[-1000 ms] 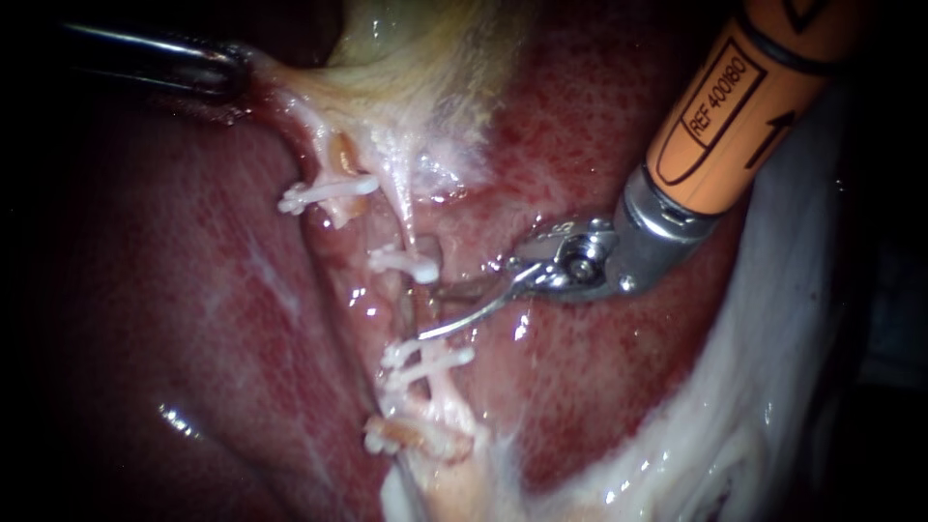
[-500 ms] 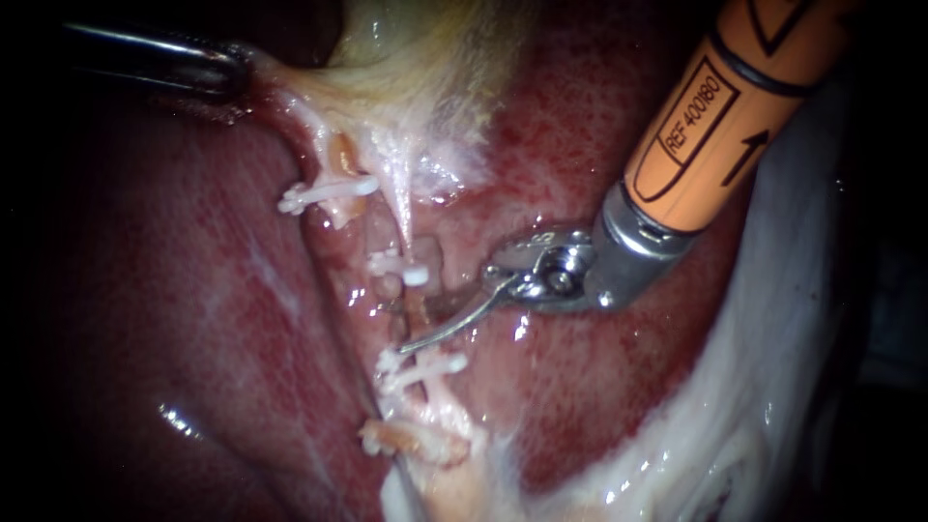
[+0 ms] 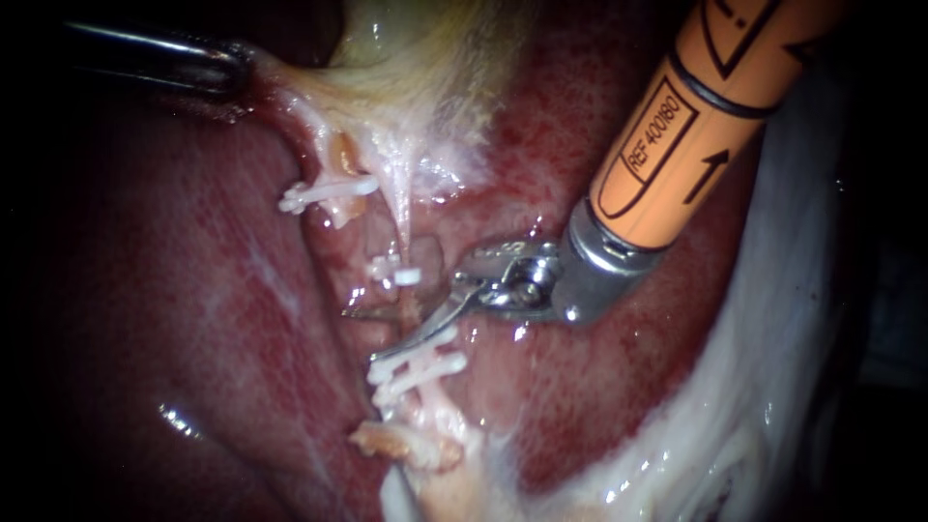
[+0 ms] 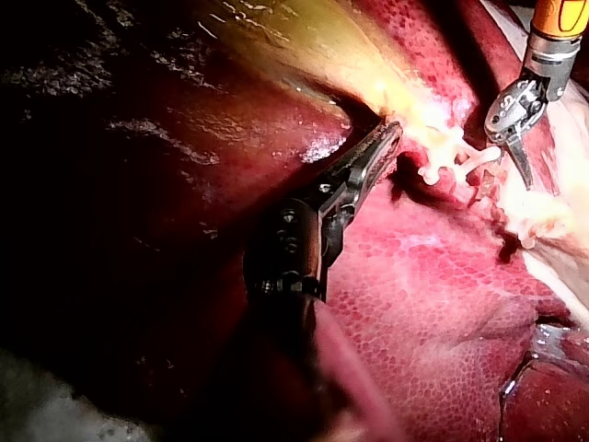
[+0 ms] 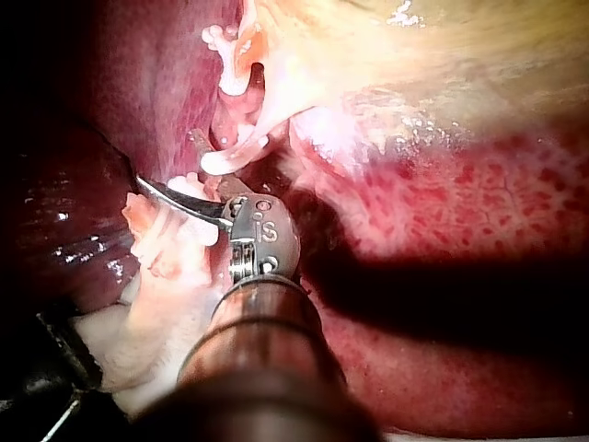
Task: Go to the cutting position right tube
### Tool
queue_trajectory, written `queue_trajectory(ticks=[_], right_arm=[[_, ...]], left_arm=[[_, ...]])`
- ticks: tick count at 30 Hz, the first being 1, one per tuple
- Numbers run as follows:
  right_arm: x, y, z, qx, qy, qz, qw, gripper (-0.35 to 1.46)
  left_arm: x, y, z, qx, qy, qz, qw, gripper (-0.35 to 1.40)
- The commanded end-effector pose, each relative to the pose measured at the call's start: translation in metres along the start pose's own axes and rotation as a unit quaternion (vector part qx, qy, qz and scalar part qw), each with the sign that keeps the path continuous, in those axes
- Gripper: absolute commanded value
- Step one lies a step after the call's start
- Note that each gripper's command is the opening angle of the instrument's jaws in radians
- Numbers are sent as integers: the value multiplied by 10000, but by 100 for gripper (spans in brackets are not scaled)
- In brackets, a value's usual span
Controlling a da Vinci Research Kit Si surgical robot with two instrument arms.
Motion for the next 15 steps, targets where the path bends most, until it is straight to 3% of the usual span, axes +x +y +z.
queue_trajectory(ticks=[1, 15], right_arm=[[1, 0, 1, 1, 14, -26, 10000, 121], [11, 4, 19, 80, 139, -187, 9997, 116]], left_arm=[[0, 0, 0, 0, 0, -1, 10000, -35], [0, 0, 1, 2, 1, 0, 10000, -35]])
